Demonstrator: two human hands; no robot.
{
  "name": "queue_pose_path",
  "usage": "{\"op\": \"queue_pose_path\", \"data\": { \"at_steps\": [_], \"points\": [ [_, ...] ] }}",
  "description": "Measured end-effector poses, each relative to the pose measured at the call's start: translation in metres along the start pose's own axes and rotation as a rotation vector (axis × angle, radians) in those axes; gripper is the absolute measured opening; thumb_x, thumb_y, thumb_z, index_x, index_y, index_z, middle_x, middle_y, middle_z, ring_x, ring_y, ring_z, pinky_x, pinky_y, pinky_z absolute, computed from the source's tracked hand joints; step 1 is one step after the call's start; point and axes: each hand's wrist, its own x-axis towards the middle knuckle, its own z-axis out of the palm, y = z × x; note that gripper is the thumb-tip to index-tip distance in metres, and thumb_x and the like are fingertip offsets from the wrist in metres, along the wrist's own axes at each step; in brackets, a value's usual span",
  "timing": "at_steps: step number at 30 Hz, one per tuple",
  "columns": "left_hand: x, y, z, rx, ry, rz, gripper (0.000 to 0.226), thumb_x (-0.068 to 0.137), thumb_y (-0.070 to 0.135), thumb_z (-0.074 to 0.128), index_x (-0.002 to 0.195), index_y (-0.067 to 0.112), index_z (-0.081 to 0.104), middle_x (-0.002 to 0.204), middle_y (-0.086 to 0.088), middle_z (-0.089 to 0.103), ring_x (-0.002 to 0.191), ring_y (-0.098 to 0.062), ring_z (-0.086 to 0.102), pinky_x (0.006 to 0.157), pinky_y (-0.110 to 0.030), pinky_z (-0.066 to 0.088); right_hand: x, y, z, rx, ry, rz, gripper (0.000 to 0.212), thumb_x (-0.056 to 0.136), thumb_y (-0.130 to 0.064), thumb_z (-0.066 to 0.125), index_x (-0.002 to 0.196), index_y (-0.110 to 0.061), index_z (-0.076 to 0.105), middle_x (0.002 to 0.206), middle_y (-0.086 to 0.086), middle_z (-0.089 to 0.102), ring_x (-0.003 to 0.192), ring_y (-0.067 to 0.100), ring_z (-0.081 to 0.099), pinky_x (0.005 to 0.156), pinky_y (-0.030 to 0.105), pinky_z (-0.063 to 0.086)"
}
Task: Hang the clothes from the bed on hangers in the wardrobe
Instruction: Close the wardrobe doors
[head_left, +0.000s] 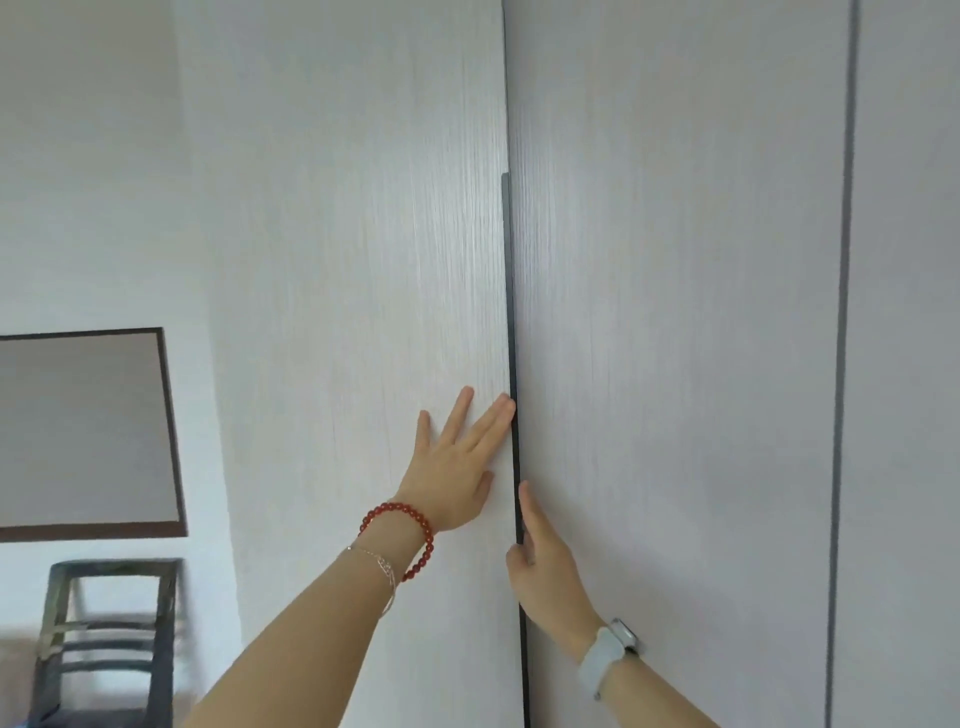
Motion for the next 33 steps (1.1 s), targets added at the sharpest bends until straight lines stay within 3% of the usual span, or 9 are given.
{"op": "queue_pose_path", "data": {
  "at_steps": [3, 5, 7, 11, 15, 19, 22, 26, 33],
  "points": [
    [0.022, -0.003, 0.011, 0.032, 0.019, -0.045, 0.073, 0.098, 0.026, 0.031, 0.13, 0.023, -0.035, 0.14, 0.013, -0.036, 0.13, -0.022, -0.035, 0.11, -0.061, 0.005, 0.028, 0.007, 0.001, -0.039, 0.01, 0.021, 0.067, 0.091, 0.002, 0.036, 0.147, -0.023, 0.01, 0.149, -0.006, 0.02, 0.126, 0.002, 0.033, 0.082, -0.005, 0.031],
    [0.034, -0.004, 0.021, 0.049, 0.029, -0.073, 0.073, 0.098, 0.028, 0.032, 0.131, 0.024, -0.033, 0.146, 0.012, -0.03, 0.137, -0.025, -0.027, 0.109, -0.062, 0.006, 0.042, 0.013, 0.001, -0.067, 0.02, 0.03, 0.068, 0.089, 0.004, 0.037, 0.147, -0.02, 0.012, 0.142, -0.003, 0.024, 0.104, -0.002, 0.043, 0.074, -0.004, 0.034],
    [0.041, -0.005, 0.027, 0.065, 0.12, -0.063, 0.084, 0.093, 0.032, 0.047, 0.141, 0.022, -0.021, 0.156, 0.008, -0.005, 0.143, -0.029, -0.006, 0.105, -0.065, 0.016, 0.051, 0.018, 0.0, -0.089, 0.04, 0.018, 0.068, 0.087, 0.006, 0.037, 0.147, -0.019, 0.015, 0.128, 0.0, 0.031, 0.081, 0.002, 0.045, 0.072, 0.0, 0.037],
    [0.046, -0.007, 0.041, 0.082, 0.233, -0.073, 0.081, 0.075, 0.039, 0.068, 0.141, 0.014, 0.026, 0.144, 0.0, 0.042, 0.132, -0.036, 0.036, 0.087, -0.068, 0.036, 0.059, 0.027, 0.0, -0.044, 0.083, -0.011, 0.065, 0.086, 0.009, 0.037, 0.144, -0.019, 0.025, 0.124, -0.001, 0.035, 0.092, 0.007, 0.049, 0.078, -0.001, 0.034],
    [0.049, -0.009, 0.052, 0.079, 0.281, -0.072, 0.062, 0.087, 0.046, 0.031, 0.141, 0.016, 0.027, 0.144, 0.0, 0.041, 0.135, -0.033, 0.026, 0.09, -0.07, 0.032, 0.06, 0.036, 0.0, -0.011, 0.073, -0.036, 0.065, 0.087, 0.008, 0.038, 0.142, -0.024, 0.028, 0.119, -0.003, 0.037, 0.102, 0.015, 0.051, 0.084, 0.003, 0.036],
    [0.054, -0.009, 0.06, 0.052, 0.353, -0.075, 0.059, 0.09, 0.048, 0.028, 0.141, 0.019, 0.029, 0.144, 0.002, 0.042, 0.134, -0.031, 0.028, 0.092, -0.068, 0.03, 0.064, 0.039, -0.005, -0.005, 0.037, -0.04, 0.065, 0.087, 0.008, 0.036, 0.143, -0.023, 0.025, 0.118, -0.006, 0.036, 0.108, 0.019, 0.049, 0.084, 0.002, 0.036],
    [0.058, -0.01, 0.066, 0.043, 0.357, -0.073, 0.06, 0.09, 0.049, 0.028, 0.142, 0.019, 0.027, 0.145, 0.002, 0.04, 0.136, -0.031, 0.024, 0.095, -0.069, 0.026, 0.066, 0.04, -0.007, -0.221, 0.015, -0.108, 0.068, 0.088, 0.004, 0.038, 0.147, -0.02, 0.013, 0.122, -0.002, 0.034, 0.09, 0.007, 0.047, 0.082, 0.008, 0.038],
    [0.068, -0.011, 0.078, 0.052, 0.362, -0.107, 0.059, 0.096, 0.051, 0.01, 0.144, 0.02, 0.021, 0.147, 0.002, 0.036, 0.138, -0.03, 0.02, 0.099, -0.067, 0.014, 0.071, 0.041, -0.015, -0.587, 0.027, -0.159, 0.074, 0.089, -0.008, 0.042, 0.147, -0.029, 0.001, 0.124, 0.002, 0.03, 0.096, 0.018, 0.047, 0.081, 0.022, 0.042],
    [0.068, -0.005, 0.082, 0.044, 0.451, -0.111, 0.06, 0.091, 0.047, 0.027, 0.145, 0.02, 0.019, 0.149, 0.003, 0.032, 0.139, -0.03, 0.016, 0.1, -0.069, 0.013, 0.063, -0.015, -0.072, -0.117, 0.185, -0.135, 0.04, 0.094, -0.002, 0.042, 0.128, -0.022, 0.046, 0.113, -0.002, 0.048, 0.1, 0.011, 0.05, 0.084, 0.009, 0.04]
  ]
}}
